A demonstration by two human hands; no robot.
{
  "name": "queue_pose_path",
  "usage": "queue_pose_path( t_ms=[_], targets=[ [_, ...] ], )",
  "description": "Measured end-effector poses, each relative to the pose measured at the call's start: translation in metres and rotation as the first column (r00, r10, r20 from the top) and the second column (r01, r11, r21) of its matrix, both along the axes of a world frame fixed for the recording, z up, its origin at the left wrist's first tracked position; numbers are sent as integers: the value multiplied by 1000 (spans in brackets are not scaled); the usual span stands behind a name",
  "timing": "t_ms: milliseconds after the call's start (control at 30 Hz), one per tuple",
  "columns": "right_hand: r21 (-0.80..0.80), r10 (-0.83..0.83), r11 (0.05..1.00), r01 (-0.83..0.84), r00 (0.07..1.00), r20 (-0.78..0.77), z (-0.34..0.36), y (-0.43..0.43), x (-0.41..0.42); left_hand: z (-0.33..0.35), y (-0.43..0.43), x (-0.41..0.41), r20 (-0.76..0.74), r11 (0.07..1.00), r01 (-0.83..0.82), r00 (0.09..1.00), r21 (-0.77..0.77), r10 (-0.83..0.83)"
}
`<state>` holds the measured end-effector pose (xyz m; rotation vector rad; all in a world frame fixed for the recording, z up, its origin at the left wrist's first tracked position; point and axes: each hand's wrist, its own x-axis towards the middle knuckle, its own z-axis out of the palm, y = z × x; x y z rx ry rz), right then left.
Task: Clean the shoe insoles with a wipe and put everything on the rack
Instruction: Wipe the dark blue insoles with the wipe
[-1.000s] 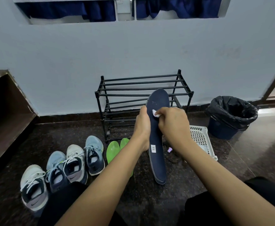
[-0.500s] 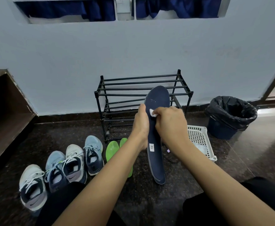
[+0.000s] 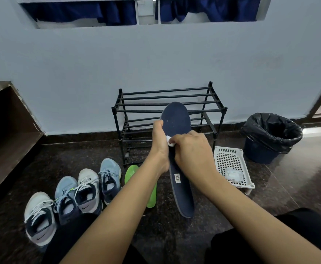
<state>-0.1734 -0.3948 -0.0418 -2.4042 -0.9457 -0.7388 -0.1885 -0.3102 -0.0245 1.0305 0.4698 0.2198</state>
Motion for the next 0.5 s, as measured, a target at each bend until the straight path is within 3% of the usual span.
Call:
queue_pose_path(
  t_ms=[200,500],
  targets=[
    [19,-105,994,107,993,-49,8,-5,15,5,-14,-2,0,996,76,997,-42,-76],
    [-60,33,998,-34,999,-15,0,0,-6,5,-6,-2,-42,997,-27,999,-75,24]
  ],
)
